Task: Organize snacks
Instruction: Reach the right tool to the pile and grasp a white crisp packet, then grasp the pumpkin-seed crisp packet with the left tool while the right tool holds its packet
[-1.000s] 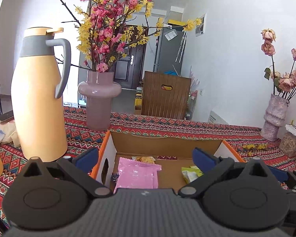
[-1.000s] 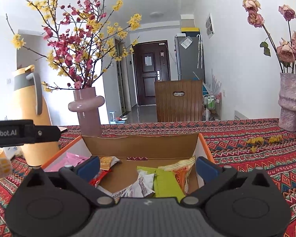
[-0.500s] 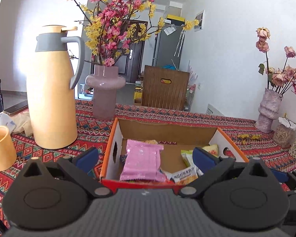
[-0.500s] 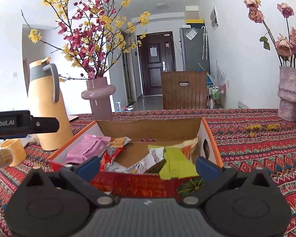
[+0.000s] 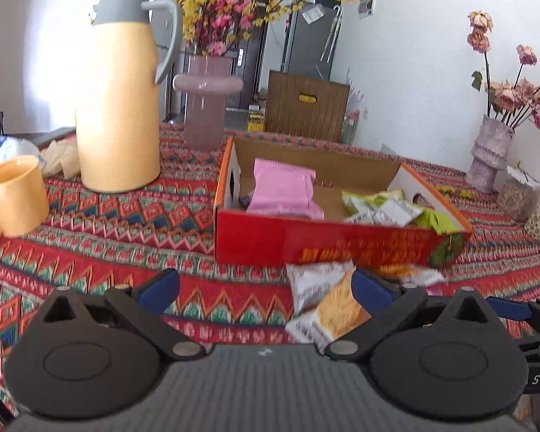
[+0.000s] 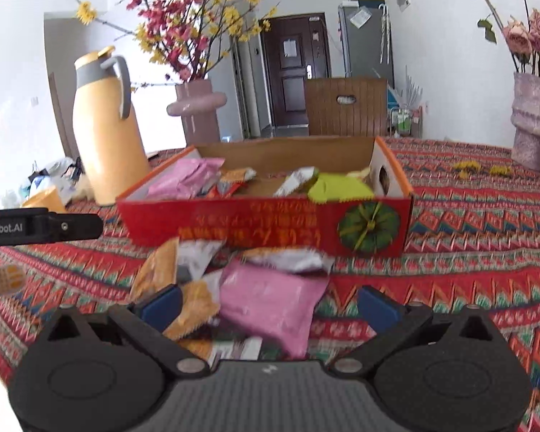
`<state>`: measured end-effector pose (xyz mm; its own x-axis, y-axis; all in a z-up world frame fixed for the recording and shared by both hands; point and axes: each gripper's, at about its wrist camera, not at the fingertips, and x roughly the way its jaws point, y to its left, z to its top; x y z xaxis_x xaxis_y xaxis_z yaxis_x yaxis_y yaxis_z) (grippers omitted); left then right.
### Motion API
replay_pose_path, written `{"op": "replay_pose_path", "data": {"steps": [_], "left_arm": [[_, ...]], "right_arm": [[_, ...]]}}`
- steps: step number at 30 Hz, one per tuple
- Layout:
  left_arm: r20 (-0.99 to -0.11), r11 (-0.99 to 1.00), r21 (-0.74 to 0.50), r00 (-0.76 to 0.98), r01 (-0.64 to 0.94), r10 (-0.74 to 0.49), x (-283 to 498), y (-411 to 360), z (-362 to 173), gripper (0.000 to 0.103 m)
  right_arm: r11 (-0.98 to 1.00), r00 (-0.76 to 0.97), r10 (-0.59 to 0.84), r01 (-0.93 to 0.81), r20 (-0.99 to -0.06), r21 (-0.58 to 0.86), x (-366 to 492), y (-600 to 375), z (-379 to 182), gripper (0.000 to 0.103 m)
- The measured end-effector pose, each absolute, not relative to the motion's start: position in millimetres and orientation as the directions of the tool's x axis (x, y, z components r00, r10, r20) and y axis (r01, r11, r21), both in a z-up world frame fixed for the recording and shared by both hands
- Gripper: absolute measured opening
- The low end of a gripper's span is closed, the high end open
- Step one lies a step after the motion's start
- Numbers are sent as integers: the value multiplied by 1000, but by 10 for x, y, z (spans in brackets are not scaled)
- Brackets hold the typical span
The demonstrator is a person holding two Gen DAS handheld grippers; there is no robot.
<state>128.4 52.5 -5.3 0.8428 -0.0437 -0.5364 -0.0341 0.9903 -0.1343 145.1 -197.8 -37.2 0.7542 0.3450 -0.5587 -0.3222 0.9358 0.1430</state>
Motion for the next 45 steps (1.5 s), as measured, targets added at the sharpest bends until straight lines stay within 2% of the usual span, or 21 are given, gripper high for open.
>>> {"op": "replay_pose_path", "data": {"steps": [12,20,21,26,28,31,33,36,38,45], "left_arm": [[-573,989,-144,818,-35,-55,1099,537,-154,103],[-584,988,-149,810,-36,-59,1076,539,-193,103],[-584,988,-151,809,-37,-59,1070,545,-199,103],[-593,987,-152,803,-42,-57,1071,555,-224,103],[-595,987,-156,801,-45,-57,1080,560,-232,103],[-600,987,-154,798,-44,-59,1096,548,-247,103],[-604,987,-156,795,-43,-61,1113,544,-257,103],[-608,987,-155,791,-39,-64,1140,525,-269,103],[-612,987,-154,788,-36,-66,1160,504,-280,103],[-621,989,-148,780,-18,-79,1262,404,-286,103]], "right_arm": [[915,707,378,-385,-598,122,1275,-1708,-468,101],[909,693,363,-410,-623,74,1251,-1553,-564,81],[911,693,358,-406,-626,72,1255,-1554,-581,74],[909,699,363,-411,-616,70,1236,-1580,-572,58],[907,698,371,-414,-612,77,1229,-1604,-562,42],[906,701,379,-414,-604,88,1220,-1655,-543,40],[906,704,386,-412,-596,100,1209,-1702,-520,33],[910,721,383,-401,-578,104,1198,-1788,-471,31],[912,728,383,-395,-569,109,1198,-1850,-441,22],[927,768,361,-356,-529,115,1205,-2072,-349,22]]}}
